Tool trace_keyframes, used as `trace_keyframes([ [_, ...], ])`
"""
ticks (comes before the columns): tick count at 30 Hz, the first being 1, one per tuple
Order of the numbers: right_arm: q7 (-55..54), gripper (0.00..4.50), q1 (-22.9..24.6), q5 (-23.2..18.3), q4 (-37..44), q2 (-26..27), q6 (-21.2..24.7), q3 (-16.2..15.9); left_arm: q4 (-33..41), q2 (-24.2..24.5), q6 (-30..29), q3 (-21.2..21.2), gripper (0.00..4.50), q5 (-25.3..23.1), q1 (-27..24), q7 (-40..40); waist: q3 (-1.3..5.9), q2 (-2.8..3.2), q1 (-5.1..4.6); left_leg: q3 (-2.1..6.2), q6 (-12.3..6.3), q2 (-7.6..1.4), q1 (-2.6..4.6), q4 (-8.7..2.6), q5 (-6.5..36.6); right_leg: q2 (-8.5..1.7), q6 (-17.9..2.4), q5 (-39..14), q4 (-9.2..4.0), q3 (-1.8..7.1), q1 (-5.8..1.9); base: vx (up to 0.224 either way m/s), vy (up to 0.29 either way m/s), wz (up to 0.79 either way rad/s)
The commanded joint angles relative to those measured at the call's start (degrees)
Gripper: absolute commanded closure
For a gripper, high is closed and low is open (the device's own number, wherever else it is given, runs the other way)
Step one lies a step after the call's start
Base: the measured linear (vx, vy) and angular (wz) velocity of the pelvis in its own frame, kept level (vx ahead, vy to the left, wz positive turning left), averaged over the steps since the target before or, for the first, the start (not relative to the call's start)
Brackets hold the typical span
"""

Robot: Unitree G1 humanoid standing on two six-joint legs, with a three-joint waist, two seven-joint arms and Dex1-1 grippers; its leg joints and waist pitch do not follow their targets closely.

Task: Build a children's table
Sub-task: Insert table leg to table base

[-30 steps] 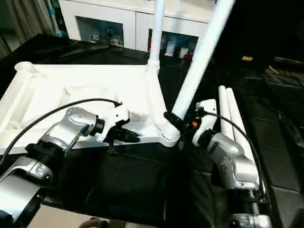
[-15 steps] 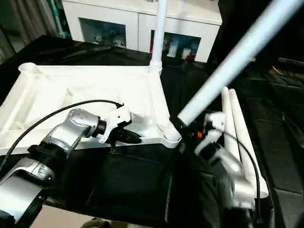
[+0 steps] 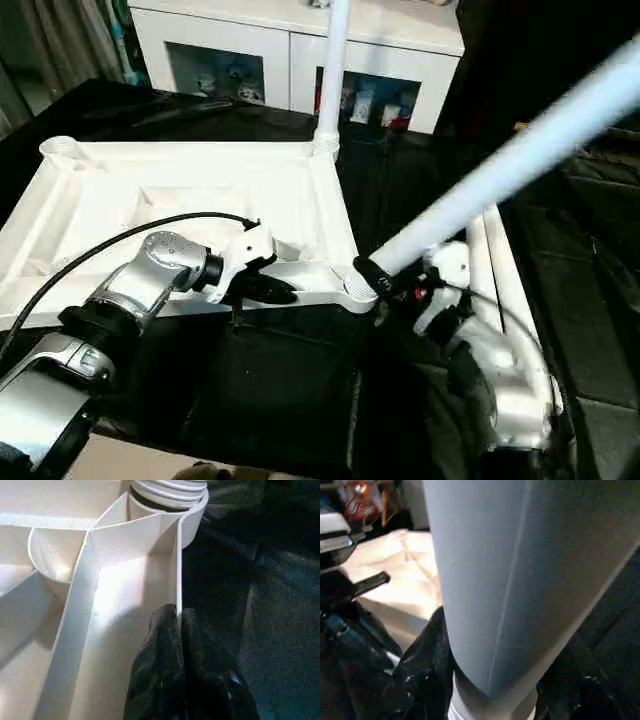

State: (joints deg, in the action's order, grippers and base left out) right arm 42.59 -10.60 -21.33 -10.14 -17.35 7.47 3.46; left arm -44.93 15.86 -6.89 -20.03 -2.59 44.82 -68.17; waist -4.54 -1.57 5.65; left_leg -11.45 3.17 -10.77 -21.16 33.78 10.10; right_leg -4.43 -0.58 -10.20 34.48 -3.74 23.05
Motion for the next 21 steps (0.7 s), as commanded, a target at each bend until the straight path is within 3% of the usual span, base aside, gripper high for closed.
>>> trace_keyframes([
  [1,3.3,2.64,0.4,1.4,-1.0,-0.8,3.9,-3.5,-0.4,0.3,0.9,0.4,4.50,-0.6,-0.1,1.2,3.33,-0.75,-0.17,1.55,-2.43,-2.96,0.80,-4.80,15.0,-4.83,-11.2,-17.9,-4.88,3.00,-2.22,0.000,0.000,0.00],
  [5,6.3,2.64,-1.1,1.2,-0.9,-3.0,6.4,-5.3,0.3,0.6,1.1,-0.2,4.50,-0.9,-0.6,0.7,3.26,-0.88,-0.14,1.58,-2.67,-2.90,0.75,-4.73,14.4,-4.92,-10.4,-19.7,-4.99,2.98,-2.20,0.000,0.000,0.00],
  [6,7.4,2.64,-1.5,1.3,-1.0,-3.8,7.2,-6.1,0.4,0.6,1.1,-0.3,4.50,-1.0,-0.8,0.6,3.20,-1.32,-0.25,1.50,-2.92,-2.96,0.80,-4.69,13.8,-4.90,-10.2,-19.9,-5.01,2.99,-2.10,0.000,0.000,0.00],
  [8,8.6,2.64,-1.7,1.4,-1.0,-4.6,8.0,-6.9,0.8,0.7,0.9,-0.4,4.50,-1.0,-1.0,0.4,3.22,-1.09,-0.20,1.49,-3.08,-2.98,0.83,-4.65,13.5,-4.93,-10.2,-19.6,-5.00,3.04,-2.05,0.000,0.000,0.00],
  [13,13.0,2.64,-2.0,1.4,-0.4,-7.0,11.5,-9.5,1.2,0.9,1.1,-0.6,4.50,-1.2,-1.3,-0.2,3.12,-1.44,-0.26,1.46,-3.39,-3.05,0.84,-4.71,12.9,-4.78,-11.0,-17.2,-4.73,2.98,-2.07,0.000,0.000,0.00],
  [21,18.9,2.64,-1.3,2.4,-0.5,-9.5,12.3,-13.4,3.6,2.7,3.1,-1.7,4.50,-0.8,-2.8,-6.2,2.67,-1.45,-0.13,1.66,-2.57,-3.27,1.04,-5.17,15.5,-5.00,-10.3,-20.5,-5.22,3.03,-1.95,0.000,0.000,0.00],
])
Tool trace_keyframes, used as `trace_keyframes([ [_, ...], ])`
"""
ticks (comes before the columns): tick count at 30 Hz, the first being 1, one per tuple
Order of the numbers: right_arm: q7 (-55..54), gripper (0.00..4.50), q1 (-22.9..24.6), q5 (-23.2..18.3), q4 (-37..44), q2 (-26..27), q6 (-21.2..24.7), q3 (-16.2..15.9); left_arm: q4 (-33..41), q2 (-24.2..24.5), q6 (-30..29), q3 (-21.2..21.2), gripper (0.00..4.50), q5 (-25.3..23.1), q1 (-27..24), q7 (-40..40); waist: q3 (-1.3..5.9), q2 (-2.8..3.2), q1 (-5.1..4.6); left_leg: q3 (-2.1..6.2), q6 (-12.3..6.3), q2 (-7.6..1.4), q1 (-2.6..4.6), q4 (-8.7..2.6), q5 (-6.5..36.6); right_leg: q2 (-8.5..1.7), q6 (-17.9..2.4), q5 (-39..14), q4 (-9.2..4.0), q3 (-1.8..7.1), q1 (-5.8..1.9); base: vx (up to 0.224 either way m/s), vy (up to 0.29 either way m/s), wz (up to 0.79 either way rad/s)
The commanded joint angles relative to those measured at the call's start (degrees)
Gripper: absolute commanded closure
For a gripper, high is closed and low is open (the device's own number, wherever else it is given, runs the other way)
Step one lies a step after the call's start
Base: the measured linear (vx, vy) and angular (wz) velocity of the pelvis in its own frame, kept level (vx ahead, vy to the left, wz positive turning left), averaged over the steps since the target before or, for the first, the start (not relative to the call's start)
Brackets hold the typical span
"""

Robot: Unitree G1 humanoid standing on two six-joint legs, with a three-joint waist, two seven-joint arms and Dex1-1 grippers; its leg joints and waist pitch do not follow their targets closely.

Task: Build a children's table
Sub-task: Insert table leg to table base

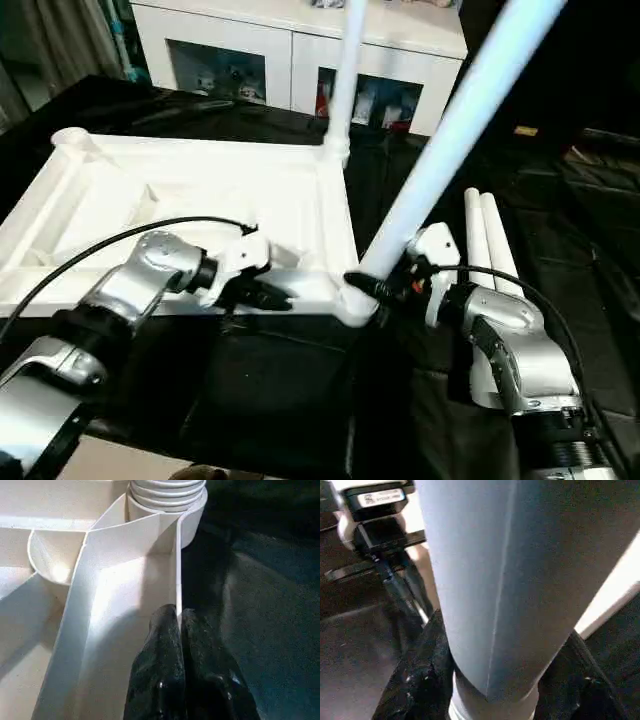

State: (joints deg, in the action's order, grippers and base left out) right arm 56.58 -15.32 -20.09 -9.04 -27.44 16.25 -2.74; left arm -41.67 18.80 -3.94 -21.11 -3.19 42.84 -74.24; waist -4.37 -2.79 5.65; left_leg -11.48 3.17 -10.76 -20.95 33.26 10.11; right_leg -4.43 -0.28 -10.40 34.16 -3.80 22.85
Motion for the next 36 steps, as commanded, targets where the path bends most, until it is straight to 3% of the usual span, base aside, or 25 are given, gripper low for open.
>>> trace_keyframes([
  [1,4.9,2.64,3.4,1.1,-1.6,0.5,3.5,-7.2,0.3,-0.2,0.2,-0.7,4.50,-0.2,-0.8,-0.2,2.48,-0.14,-0.19,1.71,-2.30,-3.29,0.92,-4.75,15.9,-4.96,-10.6,-20.1,-4.95,3.11,-1.70,0.000,0.000,0.00],
  [3,6.8,2.64,4.5,1.5,-0.6,-0.1,2.9,-8.8,2.4,1.3,1.4,-1.5,4.50,1.0,-1.5,-5.5,2.37,-0.12,-0.34,1.74,-2.05,-3.32,0.88,-4.92,16.3,-4.92,-10.9,-19.0,-4.87,3.16,-1.72,0.000,0.000,0.00],
  [11,9.9,2.64,6.4,1.8,1.8,-1.3,2.7,-11.3,5.0,4.2,2.5,-3.6,4.50,1.8,-2.0,-14.4,2.13,0.04,-0.63,1.80,-0.98,-3.49,1.13,-5.37,18.8,-4.83,-11.5,-18.0,-4.91,3.24,-1.52,0.000,0.000,0.00],
  [13,10.0,2.64,6.8,2.0,2.2,-1.3,2.4,-11.5,4.5,4.6,3.3,-3.8,4.50,1.1,-1.6,-14.8,2.08,0.22,-0.62,1.89,-0.38,-3.54,1.25,-5.52,20.2,-4.84,-11.3,-18.9,-5.05,3.26,-1.45,0.000,0.000,0.00],
  [18,10.1,2.64,7.6,1.9,3.1,-1.1,2.2,-11.5,3.9,4.5,3.5,-3.3,4.50,0.8,-1.1,-14.2,1.92,0.04,-0.64,2.09,0.54,-3.62,1.33,-5.67,22.4,-5.03,-10.8,-21.6,-5.29,3.36,-1.33,0.000,0.000,0.00],
  [21,10.6,2.64,8.4,2.1,3.6,-1.1,1.6,-12.0,4.0,4.6,3.5,-3.4,4.50,1.0,-1.2,-14.6,1.97,-0.01,-0.58,2.05,0.52,-3.62,1.35,-5.73,22.1,-5.02,-10.7,-20.8,-5.30,3.41,-1.34,0.000,0.000,0.00],
  [22,10.8,2.64,8.6,2.1,3.9,-1.2,1.6,-12.2,4.0,4.6,3.4,-3.5,4.50,1.1,-1.2,-14.8,1.96,0.40,-0.47,2.03,0.52,-3.59,1.40,-5.75,21.8,-4.99,-10.9,-19.8,-5.24,3.45,-1.34,0.000,0.000,0.00],
  [23,10.9,2.64,8.7,2.1,4.1,-1.3,1.6,-12.2,4.1,4.6,3.4,-3.5,4.50,1.1,-1.2,-14.9,1.97,0.15,-0.52,1.97,0.37,-3.57,1.36,-5.77,21.6,-4.91,-11.1,-18.9,-5.21,3.44,-1.44,0.000,0.000,0.00],
  [29,8.3,2.64,8.2,2.4,2.6,0.4,1.2,-11.0,3.7,4.2,3.0,-2.7,4.50,1.3,-1.2,-13.8,1.88,0.14,-0.53,1.94,0.07,-3.53,1.44,-5.89,21.0,-4.95,-11.6,-19.0,-5.25,3.44,-1.58,0.000,0.000,0.00],
  [31,4.6,2.64,6.9,3.0,-0.3,2.4,0.2,-9.1,2.7,3.6,2.5,-2.0,4.50,0.9,-0.8,-11.4,1.69,0.12,-0.65,2.05,0.45,-3.53,1.53,-6.01,22.7,-5.06,-11.0,-22.0,-5.58,3.41,-1.43,0.000,0.000,0.00],
  [34,-2.8,2.64,4.3,4.7,-5.8,5.2,-1.2,-5.9,0.6,2.2,0.7,-0.3,4.50,0.5,-0.1,-6.3,1.18,0.14,-1.09,2.63,1.91,-3.38,2.11,-6.08,28.1,-5.48,-8.7,-33.2,-6.53,3.29,-0.69,0.000,0.000,0.00],
  [35,-3.8,2.64,4.0,5.0,-6.5,5.5,-1.4,-5.5,0.5,2.0,0.3,0.0,4.50,0.6,0.0,-5.8,1.04,0.08,-1.25,3.08,2.12,-3.30,2.24,-6.09,29.4,-5.69,-7.1,-38.1,-7.09,3.05,-0.68,-0.066,0.008,-0.06],
  [36,-5.0,2.64,3.6,5.1,-7.2,6.0,-1.5,-5.0,0.5,1.7,-0.5,0.5,4.50,1.0,-0.1,-5.2,1.06,-0.20,-1.40,3.22,2.17,-3.36,2.30,-6.12,29.8,-5.74,-6.4,-39.8,-7.30,2.88,-0.73,-0.066,0.025,-0.10],
])
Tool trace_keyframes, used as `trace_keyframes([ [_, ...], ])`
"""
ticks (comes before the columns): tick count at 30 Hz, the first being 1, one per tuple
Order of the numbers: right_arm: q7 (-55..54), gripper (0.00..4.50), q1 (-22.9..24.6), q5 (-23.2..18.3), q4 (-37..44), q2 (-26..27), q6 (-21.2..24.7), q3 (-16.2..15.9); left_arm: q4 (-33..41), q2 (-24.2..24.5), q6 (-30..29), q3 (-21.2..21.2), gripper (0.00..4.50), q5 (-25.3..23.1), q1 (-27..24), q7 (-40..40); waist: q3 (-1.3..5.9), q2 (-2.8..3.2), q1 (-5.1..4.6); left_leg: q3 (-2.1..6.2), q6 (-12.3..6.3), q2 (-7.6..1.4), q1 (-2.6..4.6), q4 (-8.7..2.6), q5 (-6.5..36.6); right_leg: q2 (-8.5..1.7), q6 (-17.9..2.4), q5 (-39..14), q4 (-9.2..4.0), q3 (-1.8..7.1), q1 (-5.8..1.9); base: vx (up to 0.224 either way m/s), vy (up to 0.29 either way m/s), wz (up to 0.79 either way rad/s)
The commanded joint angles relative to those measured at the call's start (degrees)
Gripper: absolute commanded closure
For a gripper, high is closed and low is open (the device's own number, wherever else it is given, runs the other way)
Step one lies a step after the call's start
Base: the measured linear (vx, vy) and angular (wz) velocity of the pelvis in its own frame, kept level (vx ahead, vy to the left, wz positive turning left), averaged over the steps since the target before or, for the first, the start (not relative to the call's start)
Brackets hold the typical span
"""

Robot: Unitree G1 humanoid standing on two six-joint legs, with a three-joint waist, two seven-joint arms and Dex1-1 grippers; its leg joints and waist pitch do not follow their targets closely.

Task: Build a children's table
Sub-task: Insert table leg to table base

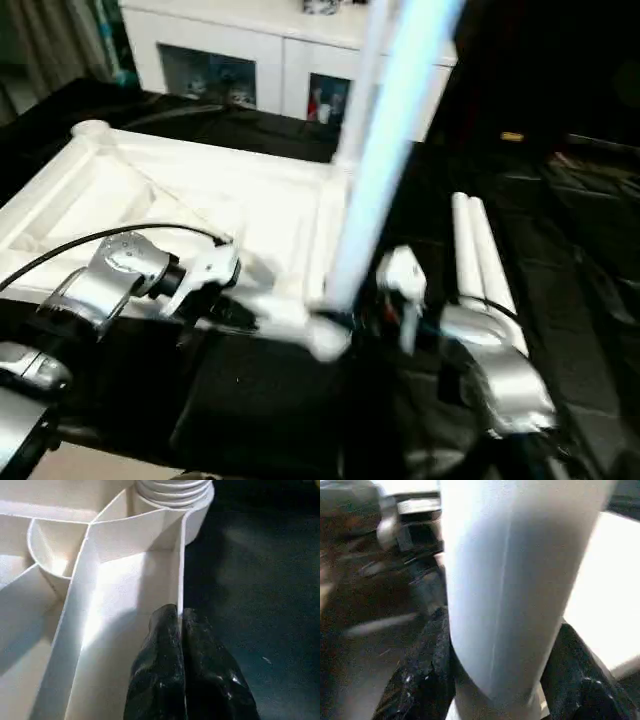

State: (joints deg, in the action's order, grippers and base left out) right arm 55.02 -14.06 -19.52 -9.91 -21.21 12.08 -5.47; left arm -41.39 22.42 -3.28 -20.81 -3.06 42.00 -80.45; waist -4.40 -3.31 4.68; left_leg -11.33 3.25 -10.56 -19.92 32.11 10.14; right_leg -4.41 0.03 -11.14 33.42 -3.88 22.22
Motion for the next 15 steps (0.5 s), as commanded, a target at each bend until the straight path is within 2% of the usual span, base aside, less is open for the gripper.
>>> trace_keyframes([
  [1,-4.4,2.65,2.1,4.8,-6.9,0.0,2.6,-1.9,0.4,-2.2,-1.9,0.6,4.50,1.2,0.7,1.5,1.24,0.47,-0.53,3.33,2.05,-3.66,1.07,-5.18,29.3,-5.90,-6.0,-39.2,-6.72,2.72,-0.54,-0.066,0.025,-0.10],
  [2,-6.5,2.65,1.6,5.3,-8.0,0.7,2.7,-1.4,1.0,-2.7,-3.4,1.3,4.50,1.9,0.4,2.2,1.28,0.51,-0.57,3.32,1.96,-3.71,0.98,-5.32,28.6,-5.90,-5.9,-38.5,-6.85,2.68,-0.68,0.000,0.000,0.00],
  [3,-7.5,2.65,1.3,5.6,-8.6,1.0,2.8,-1.2,1.2,-2.9,-4.1,1.6,4.50,2.2,0.2,2.6,1.20,0.89,-0.63,3.13,2.22,-3.82,1.16,-5.55,28.5,-5.62,-6.9,-35.0,-6.75,2.83,-0.26,0.000,0.000,0.00],
  [5,-9.6,2.65,0.6,6.4,-10.0,1.7,3.0,-0.9,1.5,-3.4,-5.3,2.0,4.50,2.5,0.0,3.6,1.01,0.87,-0.70,3.11,2.36,-3.79,1.35,-5.67,30.0,-5.49,-7.2,-33.8,-6.77,2.84,-0.11,0.000,0.000,0.00],
  [6,-12.0,2.65,-0.5,7.2,-12.2,2.6,3.7,-0.8,1.7,-3.9,-6.2,2.2,4.50,2.5,-0.3,4.5,1.02,0.59,-0.86,3.08,2.38,-3.79,1.34,-5.70,30.2,-5.44,-7.4,-33.6,-6.71,2.87,-0.09,0.000,0.000,0.00],
  [7,-13.3,2.65,-1.2,7.5,-13.5,3.2,4.0,-0.6,1.7,-4.2,-6.5,2.3,4.50,2.5,-0.4,5.1,0.99,0.72,-1.03,3.18,2.43,-3.66,1.25,-5.72,30.4,-5.56,-7.7,-33.6,-6.63,2.93,-0.06,0.000,0.000,0.00],
  [9,-14.5,2.65,-1.8,7.8,-14.6,3.8,3.4,-0.3,1.8,-4.6,-7.5,2.5,4.50,2.2,-0.5,6.7,0.80,0.45,-1.08,2.98,2.21,-3.39,1.73,-5.48,31.7,-5.53,-7.3,-34.9,-7.05,2.96,0.45,0.000,0.000,0.00],
  [10,-14.9,2.65,-2.1,7.5,-15.0,4.4,3.0,0.0,1.7,-4.8,-7.6,2.6,4.50,1.9,-0.5,7.7,0.68,0.52,-1.13,3.02,2.05,-3.37,1.94,-5.39,32.3,-5.65,-7.0,-35.8,-7.26,2.96,0.69,0.000,0.000,0.00],
  [12,-15.5,2.65,-2.4,6.8,-15.4,5.2,2.2,0.6,1.2,-5.2,-7.9,3.0,4.50,1.6,-0.2,9.4,0.80,0.26,-1.41,3.29,1.44,-3.34,1.54,-5.50,32.2,-5.96,-6.0,-37.8,-7.37,2.75,0.28,0.000,0.000,0.00],
  [13,-15.2,2.65,-2.5,4.8,-14.2,6.0,1.3,2.2,0.2,-5.3,-6.8,3.4,4.50,1.0,0.1,11.3,0.80,0.18,-1.64,3.47,1.32,-3.37,1.29,-5.68,32.2,-5.95,-5.6,-37.9,-7.36,2.65,0.18,0.000,0.000,0.00],
  [14,-15.2,2.65,-2.5,4.5,-14.0,6.2,1.1,2.4,0.1,-5.2,-6.6,3.5,4.50,0.9,0.2,11.5,0.83,0.23,-1.58,3.50,1.22,-3.41,1.30,-5.72,32.2,-6.08,-5.4,-37.8,-7.47,2.69,0.19,0.000,0.000,0.00],
  [15,-15.1,2.65,-2.6,2.4,-12.7,6.8,0.6,4.1,0.0,-5.2,-6.2,4.1,4.50,0.9,0.2,12.6,1.01,0.38,-1.52,3.35,1.10,-3.49,1.55,-5.72,32.1,-6.07,-5.7,-36.6,-7.51,2.82,0.38,0.000,0.000,0.00],
])
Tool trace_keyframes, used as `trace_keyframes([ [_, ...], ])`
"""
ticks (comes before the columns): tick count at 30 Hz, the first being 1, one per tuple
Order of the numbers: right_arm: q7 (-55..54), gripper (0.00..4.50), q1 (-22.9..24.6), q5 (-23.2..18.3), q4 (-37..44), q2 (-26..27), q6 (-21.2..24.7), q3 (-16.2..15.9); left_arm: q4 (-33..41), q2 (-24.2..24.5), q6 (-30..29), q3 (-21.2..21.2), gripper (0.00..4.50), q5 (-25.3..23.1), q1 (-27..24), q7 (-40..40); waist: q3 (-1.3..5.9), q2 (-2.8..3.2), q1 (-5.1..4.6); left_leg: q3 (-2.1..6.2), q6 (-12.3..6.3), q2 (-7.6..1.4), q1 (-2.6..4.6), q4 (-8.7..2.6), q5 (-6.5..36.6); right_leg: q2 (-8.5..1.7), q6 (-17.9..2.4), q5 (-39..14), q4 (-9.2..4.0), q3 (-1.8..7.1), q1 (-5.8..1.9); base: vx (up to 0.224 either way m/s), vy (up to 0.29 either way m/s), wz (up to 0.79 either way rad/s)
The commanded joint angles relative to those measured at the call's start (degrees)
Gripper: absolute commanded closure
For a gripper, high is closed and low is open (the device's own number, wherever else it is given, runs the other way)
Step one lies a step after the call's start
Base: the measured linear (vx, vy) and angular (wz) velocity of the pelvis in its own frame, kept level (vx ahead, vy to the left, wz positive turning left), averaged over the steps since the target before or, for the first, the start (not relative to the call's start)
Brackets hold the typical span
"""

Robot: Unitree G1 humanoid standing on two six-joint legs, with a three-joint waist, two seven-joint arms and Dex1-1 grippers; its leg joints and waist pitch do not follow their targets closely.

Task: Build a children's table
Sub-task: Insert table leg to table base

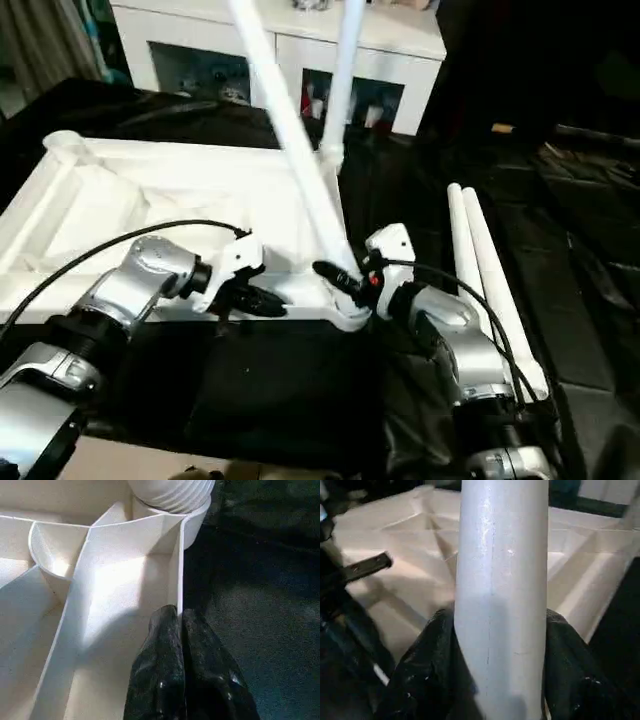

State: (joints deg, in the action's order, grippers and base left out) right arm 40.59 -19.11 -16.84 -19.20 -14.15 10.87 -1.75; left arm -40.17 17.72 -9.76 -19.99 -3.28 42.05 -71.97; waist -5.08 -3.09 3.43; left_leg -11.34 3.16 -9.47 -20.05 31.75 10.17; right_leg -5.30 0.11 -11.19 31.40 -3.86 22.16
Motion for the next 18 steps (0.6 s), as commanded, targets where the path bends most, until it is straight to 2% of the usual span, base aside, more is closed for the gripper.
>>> trace_keyframes([
  [1,-0.6,2.65,2.4,-1.1,-2.9,0.0,1.8,1.1,-0.9,-0.4,0.3,3.5,4.50,1.1,0.1,4.6,1.83,0.30,-0.23,3.33,1.20,-4.58,1.73,-5.37,31.9,-5.17,-6.0,-35.8,-5.43,2.79,0.35,0.000,0.000,0.00],
  [3,-0.2,2.65,2.2,-2.8,-1.5,0.5,1.7,2.5,0.2,0.1,0.9,3.6,4.50,1.0,-0.2,5.2,1.86,0.22,-0.29,3.34,1.08,-4.64,1.21,-5.60,31.0,-5.10,-6.7,-33.7,-5.13,2.77,-0.04,0.000,0.000,0.00],
  [4,0.0,2.65,2.1,-3.6,-0.9,0.7,1.6,3.1,1.1,0.3,1.2,3.8,4.50,1.2,-0.5,5.0,2.22,0.48,-0.16,3.17,1.06,-4.77,1.09,-5.65,29.4,-5.17,-7.5,-31.0,-4.80,3.00,-0.19,0.000,0.000,0.00],
  [5,0.1,2.65,2.0,-4.1,-0.4,0.8,1.5,3.5,1.7,0.3,1.0,4.1,4.50,1.7,-0.8,4.8,2.34,0.42,-0.11,3.08,0.95,-4.77,0.96,-5.59,28.3,-5.19,-8.0,-29.6,-4.65,3.07,-0.25,0.000,0.000,0.00],
  [6,0.2,2.65,2.0,-4.5,-0.1,0.9,1.4,3.7,2.3,0.4,0.6,4.3,4.50,2.1,-1.0,4.7,2.72,0.56,0.05,2.66,0.51,-4.81,0.67,-5.41,24.9,-5.17,-9.7,-24.9,-4.15,3.24,-0.48,0.000,0.000,0.00],
  [7,0.5,2.65,1.9,-5.6,1.2,1.1,1.5,4.2,3.5,0.4,0.6,5.1,4.50,3.1,-1.3,4.8,3.01,0.83,0.16,2.62,0.39,-4.76,0.53,-5.32,23.6,-5.16,-10.2,-23.3,-3.89,3.21,-0.76,0.000,0.000,0.00],
  [9,1.2,2.65,1.8,-7.6,4.1,1.5,1.7,5.3,6.2,0.2,0.0,7.3,4.50,5.6,-1.7,4.8,3.39,0.66,0.33,2.17,-0.47,-4.67,0.27,-5.05,19.7,-5.09,-11.4,-18.5,-3.39,3.21,-1.14,0.000,0.000,0.00],
  [10,1.4,2.65,1.8,-8.0,4.7,1.6,1.7,5.5,6.8,0.1,0.2,7.9,4.50,6.2,-1.8,5.0,3.95,0.71,0.56,1.84,-1.28,-4.56,0.09,-4.64,16.4,-5.05,-12.6,-14.4,-2.72,3.19,-1.45,0.000,0.000,0.00],
  [11,1.6,2.65,1.7,-8.9,6.1,1.7,1.9,5.9,8.1,-0.1,-0.9,9.4,4.50,8.0,-1.7,4.7,4.09,0.64,0.57,1.71,-2.01,-4.50,-0.29,-4.57,15.4,-4.92,-13.2,-12.8,-2.42,3.08,-1.66,0.000,0.000,0.00],
  [12,1.6,2.65,1.5,-9.6,7.1,1.8,2.2,6.1,9.4,-0.3,-3.5,10.7,4.23,9.8,-1.5,4.1,4.18,0.50,0.52,1.71,-2.26,-4.40,-0.55,-4.28,15.9,-4.87,-13.0,-14.2,-2.21,3.01,-1.52,0.000,0.000,0.00],
  [13,1.7,2.65,1.4,-10.0,8.0,1.8,2.5,6.2,10.9,-0.3,-5.4,11.7,3.95,11.4,-1.4,3.7,4.42,0.48,0.61,1.71,-2.28,-4.40,-0.41,-4.12,15.8,-4.84,-13.1,-14.7,-2.13,2.91,-1.44,0.000,0.000,0.00],
  [15,2.0,2.65,0.6,-10.3,8.9,1.5,2.6,6.0,14.6,-0.5,-10.5,14.2,3.92,15.9,-1.2,2.0,5.06,0.39,0.89,1.22,-2.59,-4.20,-0.28,-3.40,12.0,-4.76,-15.3,-8.5,-1.12,2.91,-1.65,0.031,-0.024,0.02],
  [16,2.0,2.65,0.5,-10.3,9.0,1.4,2.6,6.0,14.8,-0.6,-10.8,14.4,3.81,16.3,-1.2,1.8,5.06,0.35,1.11,0.87,-3.81,-4.04,-0.31,-2.93,9.2,-4.40,-17.1,-3.2,-0.80,3.00,-1.23,0.061,-0.048,0.03],
  [17,2.1,2.65,0.4,-10.3,9.3,1.3,2.6,5.9,16.0,-0.7,-12.6,15.2,3.65,17.9,-1.3,1.2,5.09,0.39,1.14,0.80,-4.99,-3.85,-0.60,-2.67,7.3,-4.19,-18.0,0.1,-0.19,2.87,-1.50,0.060,-0.054,0.02],
  [18,2.0,2.65,0.0,-10.4,9.9,1.3,2.8,5.8,17.5,-1.0,-15.2,16.6,3.65,20.6,-1.4,0.3,5.28,0.42,1.35,0.72,-5.37,-3.80,-0.56,-2.50,5.9,-4.12,-18.4,1.9,0.19,2.82,-1.72,0.000,0.000,0.00],
])
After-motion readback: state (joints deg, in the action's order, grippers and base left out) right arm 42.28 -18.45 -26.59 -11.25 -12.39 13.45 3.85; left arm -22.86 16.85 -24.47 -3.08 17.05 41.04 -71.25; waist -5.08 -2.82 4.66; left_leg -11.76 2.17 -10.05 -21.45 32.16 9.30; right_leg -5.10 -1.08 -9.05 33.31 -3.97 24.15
